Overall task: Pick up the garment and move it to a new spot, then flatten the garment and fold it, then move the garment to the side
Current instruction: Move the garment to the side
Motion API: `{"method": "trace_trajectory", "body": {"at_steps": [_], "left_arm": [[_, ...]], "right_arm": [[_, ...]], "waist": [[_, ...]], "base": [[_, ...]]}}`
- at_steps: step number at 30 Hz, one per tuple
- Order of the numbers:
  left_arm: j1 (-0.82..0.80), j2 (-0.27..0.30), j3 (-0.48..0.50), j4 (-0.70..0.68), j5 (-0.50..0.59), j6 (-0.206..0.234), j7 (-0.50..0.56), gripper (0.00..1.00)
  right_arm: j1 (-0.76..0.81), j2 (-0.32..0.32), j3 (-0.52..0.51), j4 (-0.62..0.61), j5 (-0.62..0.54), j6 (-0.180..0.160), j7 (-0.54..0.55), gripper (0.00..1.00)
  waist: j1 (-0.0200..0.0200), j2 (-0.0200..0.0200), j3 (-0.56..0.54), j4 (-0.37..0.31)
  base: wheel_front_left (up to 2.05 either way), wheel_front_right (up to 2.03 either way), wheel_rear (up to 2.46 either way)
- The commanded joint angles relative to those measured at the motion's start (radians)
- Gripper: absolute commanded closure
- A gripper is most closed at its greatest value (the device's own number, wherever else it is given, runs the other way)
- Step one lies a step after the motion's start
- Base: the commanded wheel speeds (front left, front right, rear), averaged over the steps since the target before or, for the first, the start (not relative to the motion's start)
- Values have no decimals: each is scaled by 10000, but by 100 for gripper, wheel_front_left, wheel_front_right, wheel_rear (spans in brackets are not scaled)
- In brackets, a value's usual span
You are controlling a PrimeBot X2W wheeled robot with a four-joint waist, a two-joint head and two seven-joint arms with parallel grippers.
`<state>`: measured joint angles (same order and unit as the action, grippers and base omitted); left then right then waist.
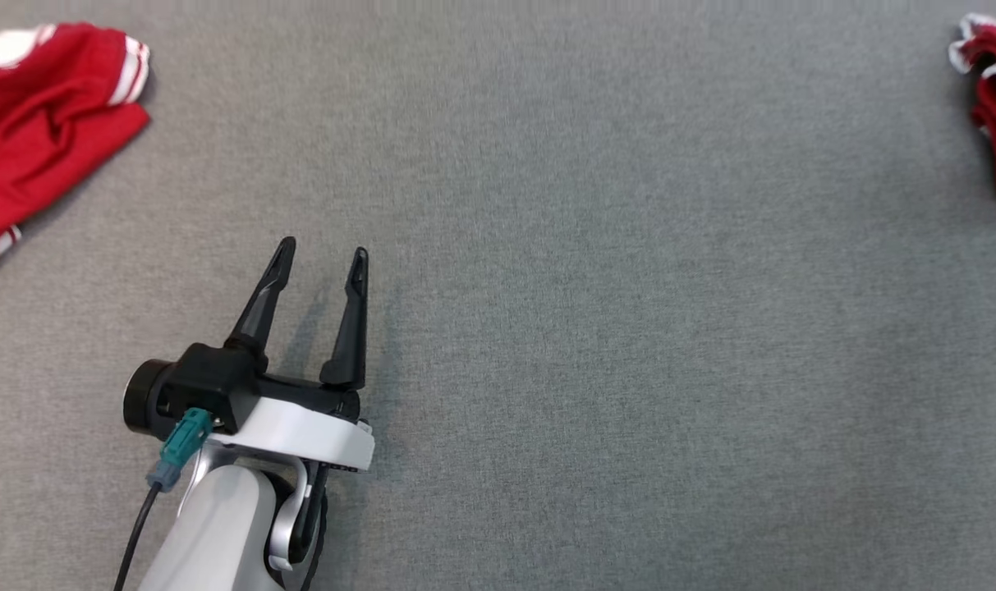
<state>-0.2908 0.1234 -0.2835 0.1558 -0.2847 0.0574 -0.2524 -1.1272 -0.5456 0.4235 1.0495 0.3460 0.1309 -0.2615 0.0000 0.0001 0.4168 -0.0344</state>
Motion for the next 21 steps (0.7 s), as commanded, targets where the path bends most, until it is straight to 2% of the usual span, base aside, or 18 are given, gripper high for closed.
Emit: {"method": "trace_trajectory", "body": {"at_steps": [1,12,21], "left_arm": [[92,24,138,125,-99,84,-60,0],[668,-208,672,920,-532,263,-133,0],[1359,-402,989,1432,-690,390,-134,0]], "right_arm": [[466,109,-180,-481,59,-3,-48,0],[3697,1740,-1965,-3205,-333,-3,-51,0],[6937,4068,-3869,-5474,-1996,-3,-52,0]], "waist": [[0,-1,-685,-13],[0,-1,-2372,59],[0,-1,-3331,383]], "base": [[0,0,0],[0,0,0],[0,0,0]]}}
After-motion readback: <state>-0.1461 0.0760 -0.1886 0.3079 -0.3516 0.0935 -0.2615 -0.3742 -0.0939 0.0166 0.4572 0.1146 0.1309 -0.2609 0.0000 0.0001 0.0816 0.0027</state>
